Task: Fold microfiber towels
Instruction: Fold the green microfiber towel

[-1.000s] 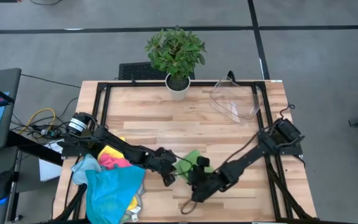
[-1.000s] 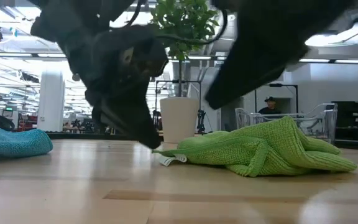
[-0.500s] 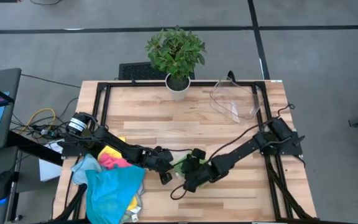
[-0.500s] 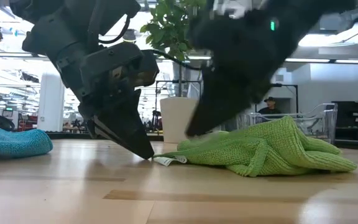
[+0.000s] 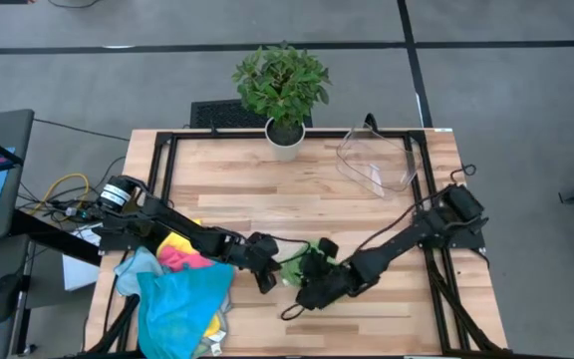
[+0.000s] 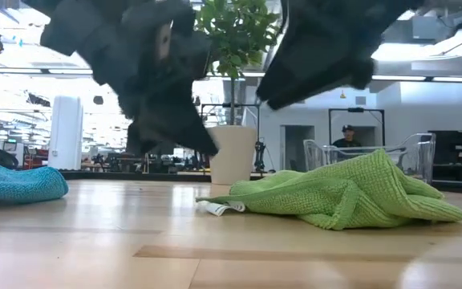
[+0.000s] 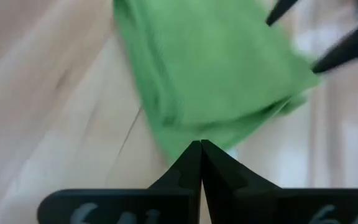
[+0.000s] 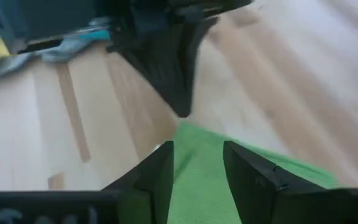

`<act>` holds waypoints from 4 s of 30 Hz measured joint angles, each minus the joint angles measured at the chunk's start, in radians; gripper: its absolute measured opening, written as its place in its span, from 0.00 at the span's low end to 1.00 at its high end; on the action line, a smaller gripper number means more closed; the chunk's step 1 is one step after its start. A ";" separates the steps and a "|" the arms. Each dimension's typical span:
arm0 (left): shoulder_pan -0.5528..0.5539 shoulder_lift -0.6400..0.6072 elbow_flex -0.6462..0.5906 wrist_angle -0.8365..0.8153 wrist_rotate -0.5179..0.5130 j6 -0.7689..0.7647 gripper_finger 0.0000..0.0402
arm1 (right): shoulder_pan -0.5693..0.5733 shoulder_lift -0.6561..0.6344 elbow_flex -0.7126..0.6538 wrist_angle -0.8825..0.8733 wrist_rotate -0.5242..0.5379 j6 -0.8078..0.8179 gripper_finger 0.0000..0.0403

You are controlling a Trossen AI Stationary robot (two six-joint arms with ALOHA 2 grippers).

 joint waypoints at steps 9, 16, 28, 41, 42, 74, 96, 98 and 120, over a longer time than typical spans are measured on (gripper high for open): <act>0.021 0.001 0.003 0.286 -0.024 0.161 0.00 | 0.185 0.090 -0.033 0.043 0.220 0.276 0.33; 0.060 0.106 0.002 0.351 0.033 0.185 0.00 | 0.207 0.225 -0.031 0.201 0.174 0.300 0.29; 0.071 0.174 0.001 0.322 0.080 0.158 0.00 | 0.218 0.175 -0.031 0.196 0.175 0.317 0.28; 0.072 0.173 0.001 0.307 0.071 0.145 0.00 | 0.252 0.211 -0.030 0.075 0.272 0.477 0.25; 0.073 0.170 0.001 0.304 0.072 0.137 0.00 | 0.254 0.230 -0.030 0.078 0.253 0.496 0.24; 0.136 0.303 0.005 0.519 0.112 0.111 0.00 | 0.251 0.215 -0.086 -0.255 0.307 1.019 0.24; 0.281 -0.057 0.001 0.380 0.371 0.152 0.00 | 0.224 -0.103 -0.049 -0.382 0.303 0.660 0.24; 0.289 -0.109 0.001 0.377 0.399 0.167 0.00 | 0.224 -0.131 -0.049 -0.397 0.304 0.652 0.24; 0.267 -0.750 0.001 0.217 0.389 0.098 0.26 | 0.011 -0.166 -0.047 -0.414 -0.250 0.318 0.04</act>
